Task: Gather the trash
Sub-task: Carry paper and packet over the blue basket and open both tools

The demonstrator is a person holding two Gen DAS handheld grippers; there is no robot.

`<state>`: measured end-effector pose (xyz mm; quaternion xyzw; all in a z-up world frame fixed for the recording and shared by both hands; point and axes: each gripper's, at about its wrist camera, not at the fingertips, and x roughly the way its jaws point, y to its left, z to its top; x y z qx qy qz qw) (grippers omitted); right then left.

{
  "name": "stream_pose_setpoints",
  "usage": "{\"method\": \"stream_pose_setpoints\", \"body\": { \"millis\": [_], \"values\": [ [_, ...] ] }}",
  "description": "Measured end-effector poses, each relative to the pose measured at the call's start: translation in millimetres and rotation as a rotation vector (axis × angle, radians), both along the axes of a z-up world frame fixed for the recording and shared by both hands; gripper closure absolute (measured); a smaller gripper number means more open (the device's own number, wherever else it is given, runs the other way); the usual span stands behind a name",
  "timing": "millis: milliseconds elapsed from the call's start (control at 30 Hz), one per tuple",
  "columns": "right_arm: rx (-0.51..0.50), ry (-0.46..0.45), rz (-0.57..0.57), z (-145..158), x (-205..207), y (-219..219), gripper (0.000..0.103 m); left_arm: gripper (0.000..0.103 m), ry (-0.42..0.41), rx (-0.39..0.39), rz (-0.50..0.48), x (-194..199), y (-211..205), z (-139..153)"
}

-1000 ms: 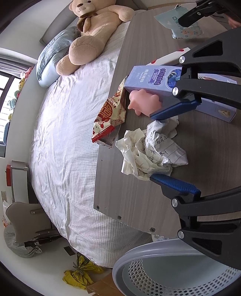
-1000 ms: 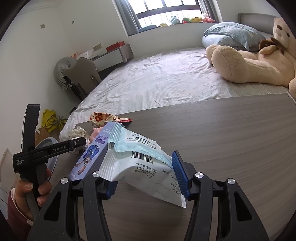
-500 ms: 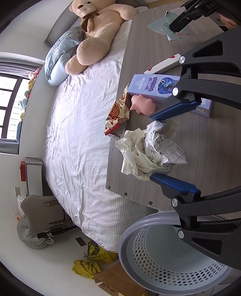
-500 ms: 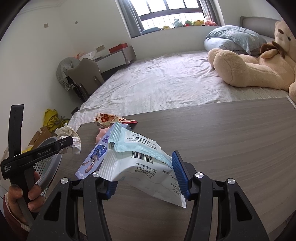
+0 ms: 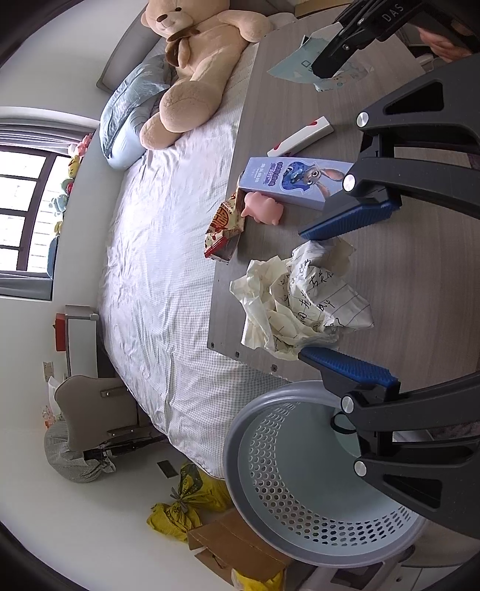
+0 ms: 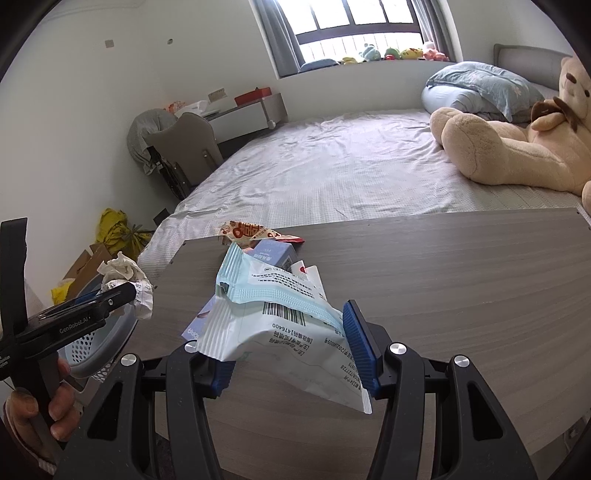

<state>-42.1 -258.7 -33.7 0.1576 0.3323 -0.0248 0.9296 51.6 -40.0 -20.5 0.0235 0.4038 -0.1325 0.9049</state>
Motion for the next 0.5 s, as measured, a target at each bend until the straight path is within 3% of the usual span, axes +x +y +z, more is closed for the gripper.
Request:
{"method": "stream_pose_setpoints", "body": {
  "millis": [500],
  "values": [
    [0.029,-0.027,0.109,14,-7,54,0.051,0.045,-0.022,0.000,0.039,-39,40,6]
  ]
}}
